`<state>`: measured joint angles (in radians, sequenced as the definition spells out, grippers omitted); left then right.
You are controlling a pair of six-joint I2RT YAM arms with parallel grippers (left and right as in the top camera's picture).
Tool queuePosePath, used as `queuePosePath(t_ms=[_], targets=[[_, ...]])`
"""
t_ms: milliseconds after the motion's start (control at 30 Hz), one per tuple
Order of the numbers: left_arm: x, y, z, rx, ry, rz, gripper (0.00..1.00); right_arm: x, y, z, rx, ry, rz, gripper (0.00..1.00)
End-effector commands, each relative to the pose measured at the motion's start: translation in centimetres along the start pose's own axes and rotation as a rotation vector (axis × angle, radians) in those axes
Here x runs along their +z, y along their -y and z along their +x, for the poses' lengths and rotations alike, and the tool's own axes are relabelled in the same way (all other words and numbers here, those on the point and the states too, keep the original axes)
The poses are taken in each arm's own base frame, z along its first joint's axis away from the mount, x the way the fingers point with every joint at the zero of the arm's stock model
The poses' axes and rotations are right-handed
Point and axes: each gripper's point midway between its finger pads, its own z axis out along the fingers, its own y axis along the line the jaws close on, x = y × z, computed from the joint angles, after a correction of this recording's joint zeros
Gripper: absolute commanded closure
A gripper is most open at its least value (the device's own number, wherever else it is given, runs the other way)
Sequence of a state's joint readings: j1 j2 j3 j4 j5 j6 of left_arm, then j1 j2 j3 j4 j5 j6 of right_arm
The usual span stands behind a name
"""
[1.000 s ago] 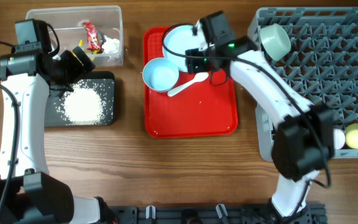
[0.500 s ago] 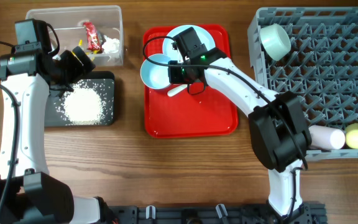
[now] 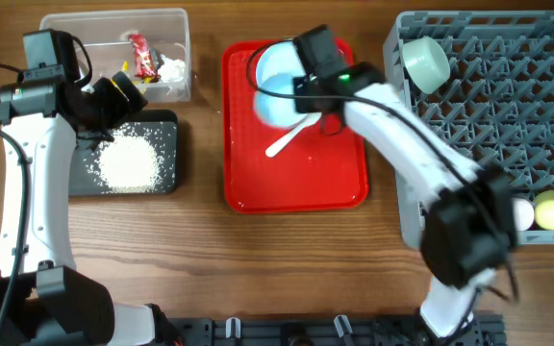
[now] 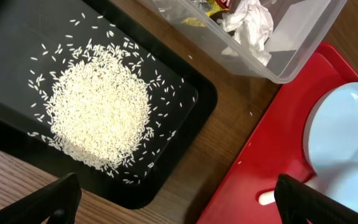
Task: Sort waste into correct bins and load items into the dishwasher rack
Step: 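Carry the light-blue bowl with the right gripper into the rack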
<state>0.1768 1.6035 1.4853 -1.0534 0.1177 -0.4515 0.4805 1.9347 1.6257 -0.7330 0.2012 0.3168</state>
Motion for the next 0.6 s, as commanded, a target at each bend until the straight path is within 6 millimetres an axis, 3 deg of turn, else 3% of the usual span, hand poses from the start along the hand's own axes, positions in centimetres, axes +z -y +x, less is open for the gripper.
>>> queuePosePath(t_ms=[0, 67, 133, 233, 367, 467, 567], targets=[[-0.4, 0.4, -0.2, -0.005, 0.011, 0.013, 0.0, -9.3, 8.7, -4.0, 0.007, 0.216, 0.393, 0.96], [-0.4, 0.4, -0.2, -0.004, 0.011, 0.013, 0.0, -14.7, 14.3, -3.3, 0.058, 0.255, 0.645, 0.96], [-0.4, 0.4, -0.2, -0.005, 0.011, 0.013, 0.0, -17.2, 17.5, -2.0, 0.09, 0.245, 0.819, 0.96], [-0.4, 0.4, -0.2, -0.005, 0.011, 0.013, 0.0, -17.8, 21.6, 1.0, 0.151, 0.161, 0.99, 0.96], [-0.4, 0.4, -0.2, -0.005, 0.011, 0.013, 0.0, -18.8, 26.8, 2.6, 0.2, 0.108, 1.161, 0.96], [-0.4, 0.4, -0.2, -0.005, 0.011, 0.013, 0.0, -18.4, 28.4, 3.3, 0.194, 0.053, 1.193, 0.96], [-0.4, 0.4, -0.2, -0.005, 0.011, 0.013, 0.0, -16.3, 28.6, 3.7, 0.126, -0.028, 1.206, 0.96]])
